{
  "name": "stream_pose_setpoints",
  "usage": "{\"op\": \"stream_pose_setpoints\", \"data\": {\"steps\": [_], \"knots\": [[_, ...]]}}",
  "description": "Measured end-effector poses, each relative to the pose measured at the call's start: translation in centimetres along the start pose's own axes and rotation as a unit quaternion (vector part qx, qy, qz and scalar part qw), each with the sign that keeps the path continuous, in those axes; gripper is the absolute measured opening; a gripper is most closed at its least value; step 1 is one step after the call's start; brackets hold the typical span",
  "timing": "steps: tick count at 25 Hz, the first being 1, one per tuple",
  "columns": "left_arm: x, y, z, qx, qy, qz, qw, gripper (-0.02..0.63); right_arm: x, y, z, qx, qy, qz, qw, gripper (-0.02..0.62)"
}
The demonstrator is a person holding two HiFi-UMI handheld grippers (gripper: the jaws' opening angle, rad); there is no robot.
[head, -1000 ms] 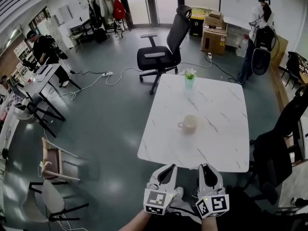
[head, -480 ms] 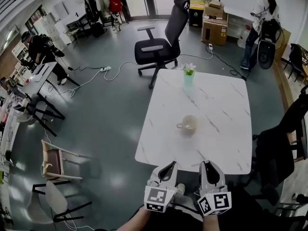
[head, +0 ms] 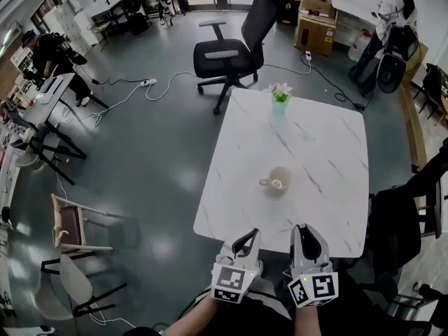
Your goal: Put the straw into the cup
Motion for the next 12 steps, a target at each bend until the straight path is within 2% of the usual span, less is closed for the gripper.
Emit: {"op": "stream_pose_setpoints", "data": {"steps": [12], "knots": [[-0.6,-2.4,1.5,-0.001,-0.003,-0.024,0.9997,0.002,1.0,0.3,5.3,0.003,-0.008,-0.020,1.000,0.049]]}}
Point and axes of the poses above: the fingertips, and each gripper's own axes: z forward along the fingers, y to its right, x out of its top, the point moved 9 cm from there along -z, backward along the fingers, and after that the axes turned 4 degrees about -x, right-handed, at the moved point
